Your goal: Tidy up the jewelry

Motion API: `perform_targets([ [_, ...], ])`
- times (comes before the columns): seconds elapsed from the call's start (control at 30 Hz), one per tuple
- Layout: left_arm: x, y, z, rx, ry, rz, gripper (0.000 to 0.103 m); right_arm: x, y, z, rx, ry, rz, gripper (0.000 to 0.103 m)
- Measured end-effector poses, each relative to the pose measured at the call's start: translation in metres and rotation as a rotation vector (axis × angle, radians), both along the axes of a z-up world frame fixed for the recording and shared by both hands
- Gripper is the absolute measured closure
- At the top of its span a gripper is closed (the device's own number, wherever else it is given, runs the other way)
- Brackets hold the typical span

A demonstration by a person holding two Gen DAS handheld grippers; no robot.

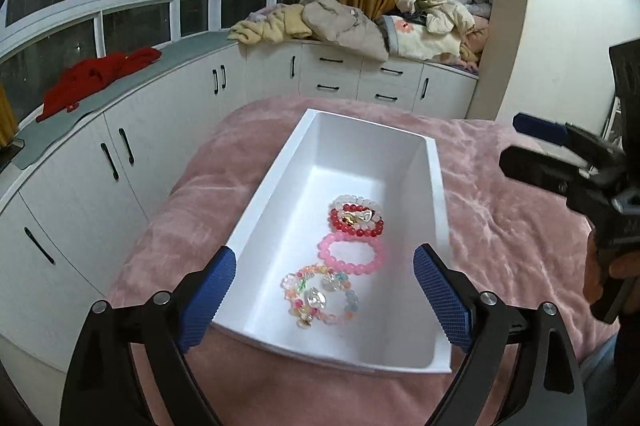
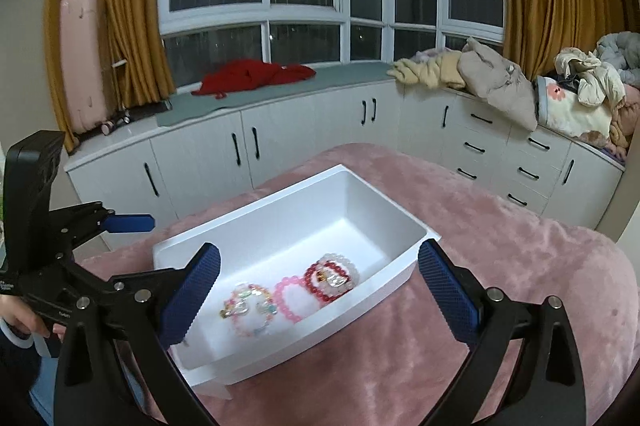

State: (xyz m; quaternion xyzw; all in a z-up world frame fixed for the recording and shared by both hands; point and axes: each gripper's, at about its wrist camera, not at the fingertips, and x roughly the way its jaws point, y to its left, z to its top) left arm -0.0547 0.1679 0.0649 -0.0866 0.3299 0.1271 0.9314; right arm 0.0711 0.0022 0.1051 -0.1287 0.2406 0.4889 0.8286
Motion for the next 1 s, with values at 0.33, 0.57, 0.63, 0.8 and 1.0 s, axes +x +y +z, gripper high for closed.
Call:
perform_targets([
  [0.33, -0.014, -0.019, -0.008, 0.02, -0.016, 0.017, 0.01, -0.031, -0.015, -0.041, 0.024, -0.02, 0.011, 0.005],
  [0.57, -0.015, -0.016, -0.014, 0.009, -0.013, 0.039, 0.009, -0.035, -0.008, -0.062, -0.011, -0.016, 0.025, 0.005],
  [0.63, -0.013, -0.014, -0.016, 0.003, -0.005, 0.038, 0.009, -0.036, -0.006, -0.062, -0.016, -0.016, 0.025, 0.005],
  [0.8, -0.011, -0.014, -0.02, 0.003, 0.01, 0.028, 0.009, -0.036, -0.006, -0.063, -0.018, -0.034, 0.01, 0.005],
  [1.0, -0.009, -0.016, -0.022, 0.023, 0.022, 0.021, 0.009, -0.028, -0.009, -0.061, -0.02, -0.034, -0.011, 0.005],
])
